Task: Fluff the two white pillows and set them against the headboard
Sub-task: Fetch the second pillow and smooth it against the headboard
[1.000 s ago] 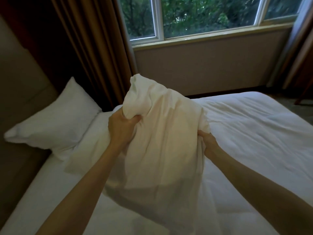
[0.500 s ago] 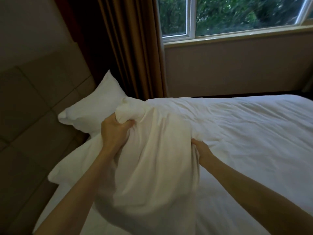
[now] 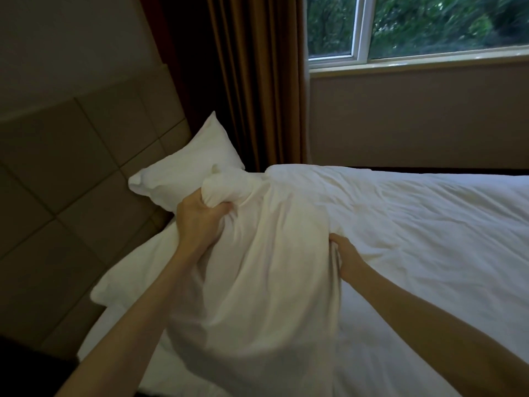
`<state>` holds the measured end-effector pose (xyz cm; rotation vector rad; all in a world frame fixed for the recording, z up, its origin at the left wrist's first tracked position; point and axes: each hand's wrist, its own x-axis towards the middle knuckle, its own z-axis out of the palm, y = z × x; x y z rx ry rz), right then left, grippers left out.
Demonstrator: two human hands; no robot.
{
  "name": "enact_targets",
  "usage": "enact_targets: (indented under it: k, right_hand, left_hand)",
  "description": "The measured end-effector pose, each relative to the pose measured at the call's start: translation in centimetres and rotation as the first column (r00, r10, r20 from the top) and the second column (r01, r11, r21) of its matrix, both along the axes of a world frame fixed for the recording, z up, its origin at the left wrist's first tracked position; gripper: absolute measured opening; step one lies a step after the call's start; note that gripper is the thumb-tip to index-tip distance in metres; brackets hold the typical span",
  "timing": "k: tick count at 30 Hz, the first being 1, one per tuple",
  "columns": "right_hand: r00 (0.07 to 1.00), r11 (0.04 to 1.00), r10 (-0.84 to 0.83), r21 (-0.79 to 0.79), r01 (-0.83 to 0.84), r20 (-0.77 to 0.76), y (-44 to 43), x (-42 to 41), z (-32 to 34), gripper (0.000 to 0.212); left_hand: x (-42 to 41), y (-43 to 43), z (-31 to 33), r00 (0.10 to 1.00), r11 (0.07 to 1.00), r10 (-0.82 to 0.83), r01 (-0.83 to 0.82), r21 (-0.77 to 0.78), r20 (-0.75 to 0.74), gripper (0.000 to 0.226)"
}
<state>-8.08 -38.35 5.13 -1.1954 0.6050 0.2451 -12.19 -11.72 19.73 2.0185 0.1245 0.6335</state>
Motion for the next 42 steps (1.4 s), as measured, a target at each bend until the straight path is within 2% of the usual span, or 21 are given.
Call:
enact_targets:
  k: [7,14,19,25,28,30,38,42]
  right_hand:
    - [0.999,1.000,0.016,0.023,-0.017,0.039,0.0,1.4,1.3,0.045]
    - [0.997,0.998,0.002,0.056,-0.006,0.074,2.1,3.0,1.5,0.043]
    - [0.995,1.000,-0.011,0.026,0.008,0.102,5.7,5.0,1.7,0.042]
    - [0.995,0.999,-0.039,0.012,0.038,0.087,13.3,8.6,2.3,0.044]
    - [0.996,0.999,-0.051,0.011,0.050,0.074,18.0,10.3,2.3,0.044]
    - [0.996,0.998,-0.054,0.013,0.053,0.071,21.7,11.4,2.3,0.043]
    - [0.991,0.993,-0.108,0.044,0.105,0.084,35.2,14.2,1.0,0.051]
    - [0.984,0.996,-0.091,0.026,0.088,0.152,42.4,16.0,0.4,0.034]
  left_hand:
    - [0.7,-0.7,1.2,0.998,0.999,0.032,-0.033,0.027,0.048,0.037]
    - [2.4,1.0,2.0,0.997,0.997,0.000,-0.007,0.083,0.083,0.016]
    - [4.7,4.3,1.8,0.996,0.998,-0.012,0.006,0.069,0.084,0.013]
    - [8.6,12.0,1.5,0.997,0.999,-0.006,0.002,0.053,0.077,0.020]
    - [10.5,16.5,1.6,0.996,0.998,-0.028,0.023,0.058,0.081,0.014]
    - [11.7,20.2,1.7,0.996,0.998,-0.033,0.028,0.061,0.083,0.020]
    - [15.1,33.2,1.2,0.999,0.986,-0.019,0.012,0.168,0.039,0.019]
    - [16.9,39.5,0.4,0.999,0.963,0.003,-0.014,0.269,0.042,0.019]
